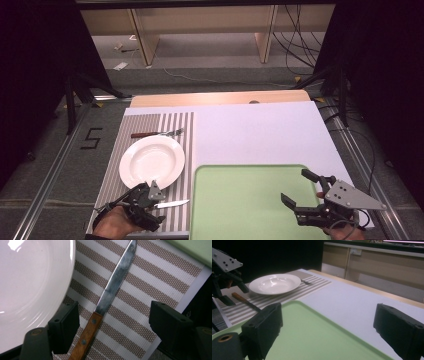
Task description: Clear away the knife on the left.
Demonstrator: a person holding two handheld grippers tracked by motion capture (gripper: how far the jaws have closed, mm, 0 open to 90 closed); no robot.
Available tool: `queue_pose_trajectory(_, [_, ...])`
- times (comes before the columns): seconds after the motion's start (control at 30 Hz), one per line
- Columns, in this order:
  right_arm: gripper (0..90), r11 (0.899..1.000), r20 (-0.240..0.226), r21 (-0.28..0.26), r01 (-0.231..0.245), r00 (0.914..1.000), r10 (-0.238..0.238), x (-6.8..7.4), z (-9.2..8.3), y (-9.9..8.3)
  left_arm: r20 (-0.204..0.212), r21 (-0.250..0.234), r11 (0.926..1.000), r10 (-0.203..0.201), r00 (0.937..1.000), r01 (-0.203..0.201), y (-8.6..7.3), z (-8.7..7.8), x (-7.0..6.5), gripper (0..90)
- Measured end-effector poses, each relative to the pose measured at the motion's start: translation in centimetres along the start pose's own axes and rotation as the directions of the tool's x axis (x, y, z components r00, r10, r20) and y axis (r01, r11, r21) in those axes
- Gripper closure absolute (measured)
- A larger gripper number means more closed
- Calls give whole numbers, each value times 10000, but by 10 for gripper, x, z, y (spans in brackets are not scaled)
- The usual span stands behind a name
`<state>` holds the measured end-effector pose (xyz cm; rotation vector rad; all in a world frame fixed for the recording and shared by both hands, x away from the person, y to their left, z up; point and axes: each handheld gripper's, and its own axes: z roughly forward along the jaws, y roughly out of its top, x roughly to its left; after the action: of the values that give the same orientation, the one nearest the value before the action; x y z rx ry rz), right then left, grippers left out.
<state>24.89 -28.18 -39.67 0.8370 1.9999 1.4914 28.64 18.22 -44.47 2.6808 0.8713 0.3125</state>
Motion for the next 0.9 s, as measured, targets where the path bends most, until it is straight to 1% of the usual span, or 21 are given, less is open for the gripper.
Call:
queue_pose_trajectory(0.13, [96,10000,-3,-22,-28,10000,28,0,0,0,25,279,9990,-337,9994,336,-2,3,5,282])
queue_pose_trajectory(0.2, [96,10000,-12,-24,-35,10000,35,0,0,0,11,503,9975,-507,9987,505,-3,4,9,311])
queue_pose_trajectory(0.23, [97,10000,-9,-10,-14,10000,14,0,0,0,18,629,9956,-692,9976,689,-4,5,10,339])
queue_pose_trajectory(0.27, [97,10000,-9,-10,-14,10000,14,0,0,0,-17,711,9945,-764,9971,763,-5,6,12,339])
queue_pose_trajectory(0.3, [97,10000,-28,-58,-43,10000,43,0,0,0,-44,819,9939,-741,9972,742,-5,7,14,340])
queue_pose_trajectory(0.33, [97,10000,-26,-42,-38,10000,38,0,0,0,-18,910,9926,-808,9967,806,-6,8,15,343])
queue_pose_trajectory(0.43, [97,10000,-14,-46,-29,10000,29,0,0,0,-11,1037,9908,-875,9962,871,-7,11,18,362])
queue_pose_trajectory(0.47, [96,10000,-20,-59,-34,10000,33,-1,0,0,-69,1057,9901,-924,9957,926,-7,12,19,369])
queue_pose_trajectory(0.5, [97,10000,-28,-45,-49,10000,49,0,0,0,-91,1106,9898,-899,9959,903,-7,13,20,407])
queue_pose_trajectory(0.53, [97,10000,-34,-59,-56,10000,56,0,1,0,-61,1190,9888,-899,9959,900,-6,14,21,407])
queue_pose_trajectory(0.6, [97,10000,-21,-49,-40,10000,40,0,0,0,-31,1220,9902,-685,9976,683,-5,17,25,420])
queue_pose_trajectory(0.63, [97,10000,-26,-58,-51,10000,51,0,1,0,-8,1254,9898,-674,9977,669,-4,18,25,453])
queue_pose_trajectory(0.7, [97,10000,-20,-51,-55,10000,55,0,1,0,98,1409,9878,-685,9976,664,-4,19,26,471])
queue_pose_trajectory(0.73, [97,10000,-26,-48,-54,10000,54,-1,0,0,161,1474,9859,-825,9965,793,-4,20,26,493])
queue_pose_trajectory(0.77, [97,10000,-26,-48,-54,10000,54,-1,0,0,180,1498,9851,-888,9959,851,-4,19,26,493])
queue_pose_trajectory(0.8, [96,10000,-22,-51,-51,10000,51,-1,0,0,149,1526,9849,-854,9962,821,-4,19,26,510])
queue_pose_trajectory(0.83, [96,10000,-33,-67,-49,10000,49,-1,0,0,191,1552,9856,-716,9972,678,-3,19,28,525])
queue_pose_trajectory(0.87, [97,10000,-35,-55,-58,10000,58,-1,1,0,187,1569,9866,-474,9987,439,-3,19,29,541])
queue_pose_trajectory(0.9, [96,10000,-32,-48,-35,10000,35,0,0,0,218,1677,9843,-600,9980,555,-3,19,29,579])
